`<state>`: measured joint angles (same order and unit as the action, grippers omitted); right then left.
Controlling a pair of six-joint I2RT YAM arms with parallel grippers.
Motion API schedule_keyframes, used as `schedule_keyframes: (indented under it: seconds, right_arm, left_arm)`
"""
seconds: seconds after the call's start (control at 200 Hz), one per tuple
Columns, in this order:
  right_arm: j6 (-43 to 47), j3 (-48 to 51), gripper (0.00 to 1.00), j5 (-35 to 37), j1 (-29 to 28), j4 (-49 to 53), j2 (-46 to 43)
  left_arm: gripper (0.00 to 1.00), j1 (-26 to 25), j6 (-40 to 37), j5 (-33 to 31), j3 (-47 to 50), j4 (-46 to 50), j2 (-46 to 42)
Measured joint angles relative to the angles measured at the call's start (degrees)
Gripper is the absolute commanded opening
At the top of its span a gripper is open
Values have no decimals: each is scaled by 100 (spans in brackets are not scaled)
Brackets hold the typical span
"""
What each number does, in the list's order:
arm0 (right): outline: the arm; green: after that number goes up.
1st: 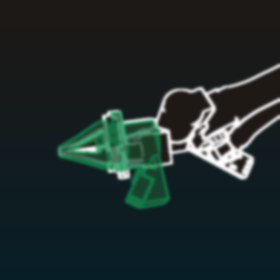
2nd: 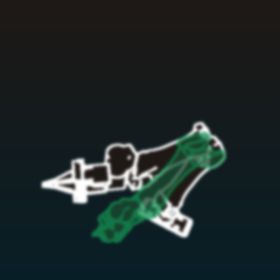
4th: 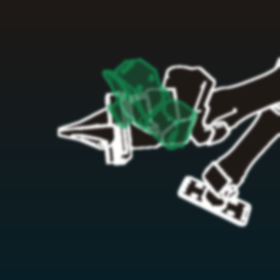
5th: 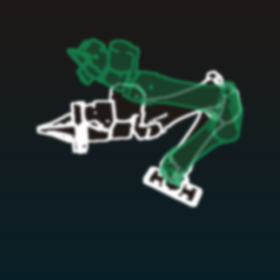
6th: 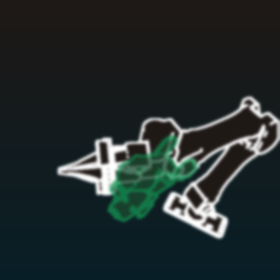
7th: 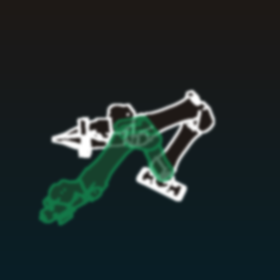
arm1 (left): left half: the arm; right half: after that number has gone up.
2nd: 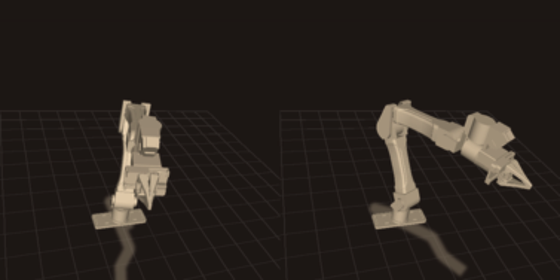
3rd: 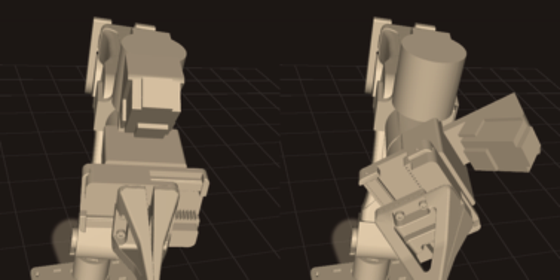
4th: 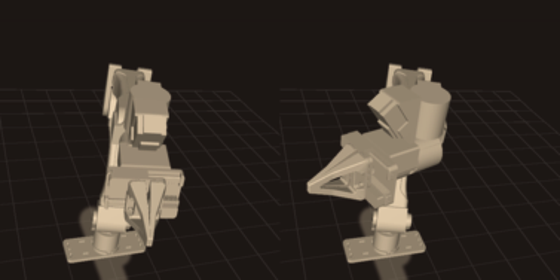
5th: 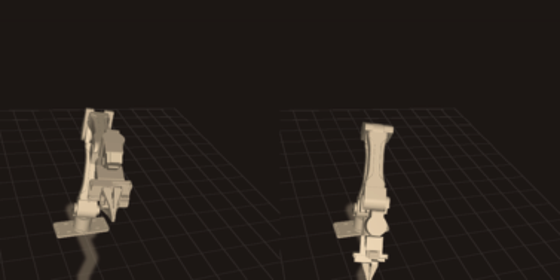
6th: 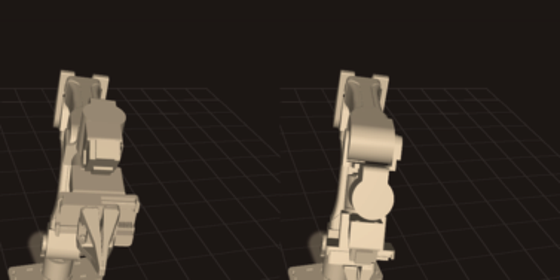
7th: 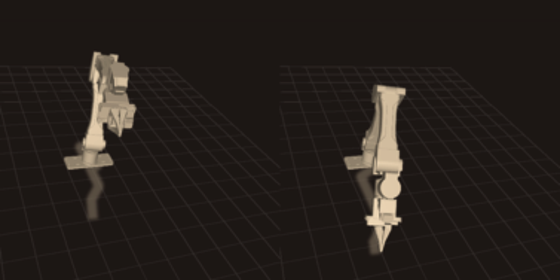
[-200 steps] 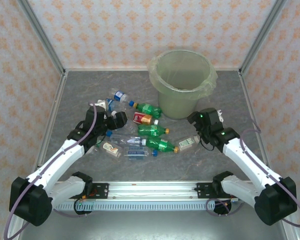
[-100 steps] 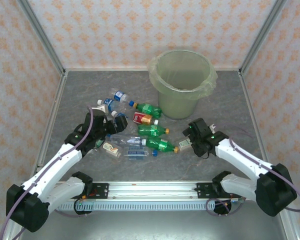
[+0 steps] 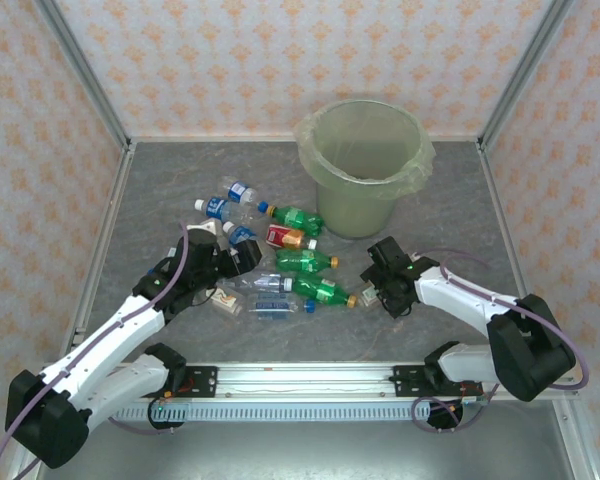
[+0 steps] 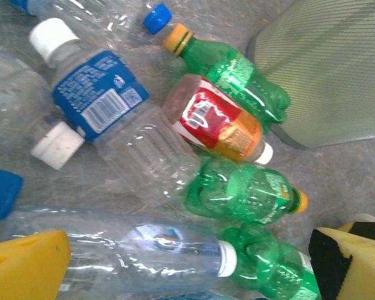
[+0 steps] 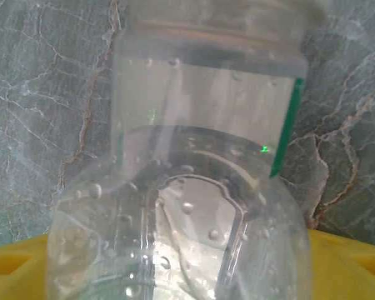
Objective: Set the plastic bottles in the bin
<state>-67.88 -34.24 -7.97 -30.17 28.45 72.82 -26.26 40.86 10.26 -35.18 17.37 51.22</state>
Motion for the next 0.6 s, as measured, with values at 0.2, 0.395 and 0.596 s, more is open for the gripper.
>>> schedule_keyframes:
  seconds: [0.2, 0.395, 0.596]
  right_arm:
    - [125, -2, 62, -4, 11, 2, 0]
    - [243, -85, 54, 79, 11, 98, -44]
    - [306, -170, 54, 267, 13, 160, -437]
  left_arm:
    - [99, -114, 157, -39, -2, -179, 7]
    - [99, -114, 129, -42, -240, -122, 153]
    - [99, -127, 133, -61, -514, -155, 153]
